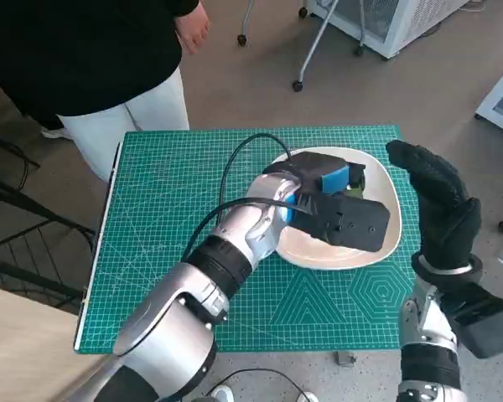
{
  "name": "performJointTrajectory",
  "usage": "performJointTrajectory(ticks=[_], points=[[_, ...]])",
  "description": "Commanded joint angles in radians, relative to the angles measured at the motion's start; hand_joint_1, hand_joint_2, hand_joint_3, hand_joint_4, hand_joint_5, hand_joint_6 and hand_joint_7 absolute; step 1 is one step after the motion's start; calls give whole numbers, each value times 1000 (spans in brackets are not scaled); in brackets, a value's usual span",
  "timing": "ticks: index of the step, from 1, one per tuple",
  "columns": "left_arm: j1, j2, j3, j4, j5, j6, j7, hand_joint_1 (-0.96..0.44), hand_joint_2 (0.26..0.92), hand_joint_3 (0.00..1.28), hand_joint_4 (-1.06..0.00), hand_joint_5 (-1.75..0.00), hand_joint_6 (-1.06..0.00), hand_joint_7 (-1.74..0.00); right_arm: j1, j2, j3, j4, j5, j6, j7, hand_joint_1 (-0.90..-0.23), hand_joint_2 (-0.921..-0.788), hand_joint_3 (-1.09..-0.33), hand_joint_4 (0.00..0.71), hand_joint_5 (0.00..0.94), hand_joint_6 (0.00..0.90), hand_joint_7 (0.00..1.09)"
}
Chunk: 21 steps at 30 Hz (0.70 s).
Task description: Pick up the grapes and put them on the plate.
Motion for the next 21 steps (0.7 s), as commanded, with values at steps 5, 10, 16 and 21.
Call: performJointTrajectory(ticks=[5,10,16,21], points=[[-11,4,-29,20,23,3,-11,-525,921,183,-423,-302,-296,-66,13,-2,4,11,9,18,0,-523,-921,-618,206,0,191,0],[-10,17,-43,26,33,-10,-19,-640,921,274,-286,-93,-279,-32,4,0,7,21,15,22,6,-523,-921,-617,207,1,192,1],[-1,37,-26,27,9,-40,-24,-683,921,332,-225,-26,-264,-17,-5,2,9,29,18,25,10,-522,-921,-615,202,0,188,0],[12,57,6,24,-24,-73,-21,-683,921,344,-194,-8,-252,-10,-13,5,11,37,20,25,13,-521,-921,-616,201,0,186,0]])
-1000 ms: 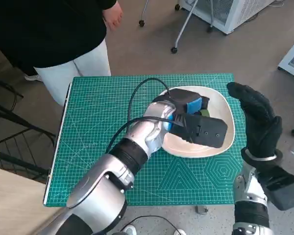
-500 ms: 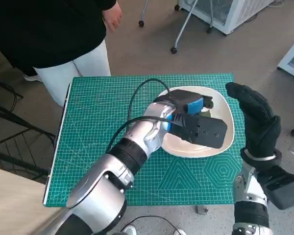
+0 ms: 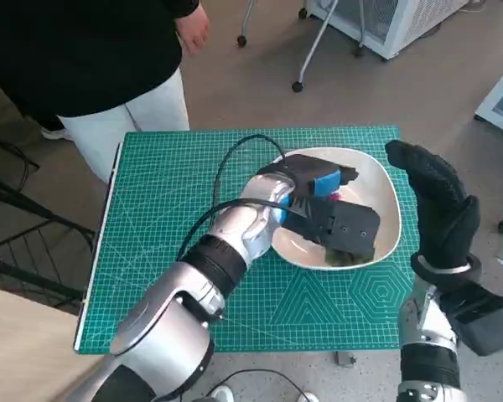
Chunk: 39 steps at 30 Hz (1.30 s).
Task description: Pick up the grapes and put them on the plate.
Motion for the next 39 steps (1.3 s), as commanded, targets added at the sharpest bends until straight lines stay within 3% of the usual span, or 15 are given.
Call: performJointTrajectory(ticks=[1,19,24,30,35,39], points=[[17,27,39,-4,-40,-43,-4,-680,921,346,-184,-5,-247,-7,-6,6,7,25,13,15,11,-521,-921,-616,200,0,186,0],[101,128,222,-42,-228,-189,-33,-638,921,449,-132,-1,-200,0,-31,14,16,57,25,8,34,-510,-921,-621,197,0,180,0],[219,183,398,-96,-409,-296,-48,-629,921,463,-136,-2,-207,-4,-47,21,19,79,36,7,51,-503,-921,-619,195,0,180,0],[269,198,450,-127,-470,-347,-57,-614,921,437,-163,-13,-227,-14,-57,25,14,97,41,4,62,-494,-921,-618,196,1,181,0],[408,193,597,-178,-638,-526,-73,-535,921,382,-187,-20,-233,-16,-70,30,15,122,23,-10,52,-484,-921,-617,198,2,181,1],[475,193,641,-204,-685,-618,-63,-481,921,326,-201,-20,-235,-16,-78,32,17,138,13,-17,50,-474,-921,-614,199,2,181,1]])
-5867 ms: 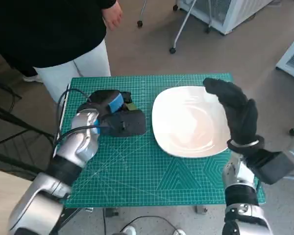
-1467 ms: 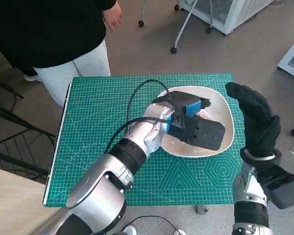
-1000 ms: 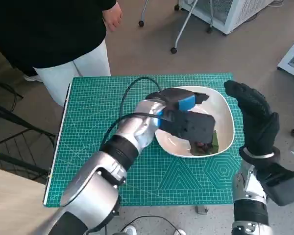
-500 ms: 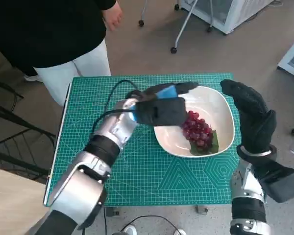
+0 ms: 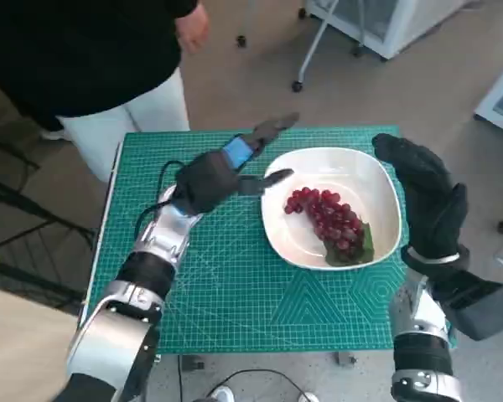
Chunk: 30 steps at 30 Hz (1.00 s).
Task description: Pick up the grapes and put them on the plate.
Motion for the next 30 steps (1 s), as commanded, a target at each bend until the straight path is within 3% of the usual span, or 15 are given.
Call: performJointTrajectory(ticks=[1,16,21,30], points=[[94,2,59,-40,-56,-117,16,-481,921,316,-201,-18,-235,-16,-8,5,2,34,-16,-8,-3,-473,-921,-614,199,2,181,0],[261,20,88,-220,-87,-178,26,-453,921,268,-153,0,-212,-3,-37,6,-1,109,-26,-35,6,-481,-921,-592,207,5,187,4],[360,19,97,-311,-69,-258,68,-472,921,294,-132,0,-199,-1,-48,12,3,135,-20,-45,29,-490,-921,-582,211,6,189,5],[401,26,93,-345,-43,-295,125,-511,921,345,-129,-2,-191,-1,-61,14,-3,161,-8,-51,59,-496,-921,-575,216,7,189,5]])
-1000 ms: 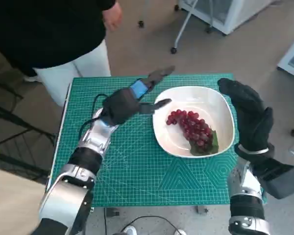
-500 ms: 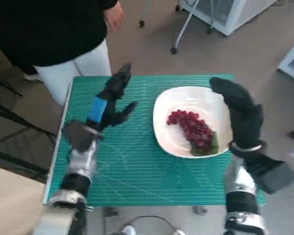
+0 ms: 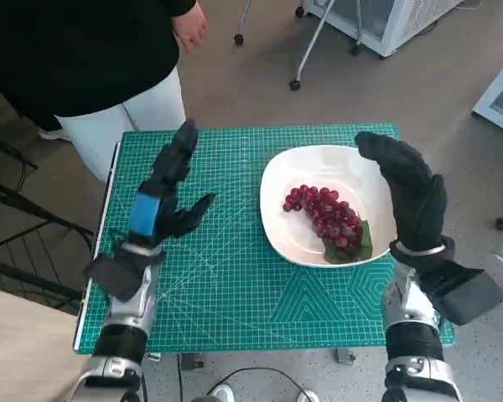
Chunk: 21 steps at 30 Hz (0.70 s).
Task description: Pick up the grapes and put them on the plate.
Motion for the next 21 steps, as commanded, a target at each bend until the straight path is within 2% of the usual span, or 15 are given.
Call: performJointTrajectory(ticks=[1,21], points=[[34,9,7,-40,17,-34,34,-517,921,349,-131,-3,-192,-1,-9,5,-2,29,12,5,33,-494,-921,-573,217,7,190,6],[90,17,-7,-85,38,-29,71,-542,921,355,-148,-6,-203,-6,-29,3,-25,56,31,16,84,-496,-921,-555,227,6,199,9]])
